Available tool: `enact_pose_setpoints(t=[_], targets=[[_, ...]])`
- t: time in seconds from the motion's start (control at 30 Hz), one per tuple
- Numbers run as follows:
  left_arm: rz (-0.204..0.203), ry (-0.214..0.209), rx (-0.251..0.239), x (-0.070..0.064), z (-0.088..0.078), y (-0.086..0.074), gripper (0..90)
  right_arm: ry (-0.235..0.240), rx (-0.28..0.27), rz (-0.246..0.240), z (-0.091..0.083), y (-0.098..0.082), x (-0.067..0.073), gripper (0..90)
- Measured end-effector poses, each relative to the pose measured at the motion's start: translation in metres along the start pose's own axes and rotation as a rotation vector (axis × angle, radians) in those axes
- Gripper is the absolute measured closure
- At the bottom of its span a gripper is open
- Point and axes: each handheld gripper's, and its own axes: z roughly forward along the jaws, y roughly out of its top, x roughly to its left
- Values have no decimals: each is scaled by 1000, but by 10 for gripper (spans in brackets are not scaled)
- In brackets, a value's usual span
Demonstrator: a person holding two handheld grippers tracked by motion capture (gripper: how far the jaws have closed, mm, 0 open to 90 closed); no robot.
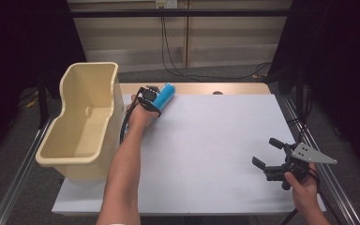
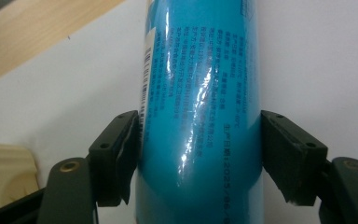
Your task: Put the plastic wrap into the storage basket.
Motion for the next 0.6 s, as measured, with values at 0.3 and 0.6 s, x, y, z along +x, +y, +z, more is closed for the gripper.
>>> enact_pose_setpoints(t=[0.3,0.6], targets=[[-36,-84,104,-17,-25,-23,321,-7,-6,8,-3,1,0,7],[-60,-169,133,-25,-36,-33,320,-2,-4,-4,0,2,4,7]])
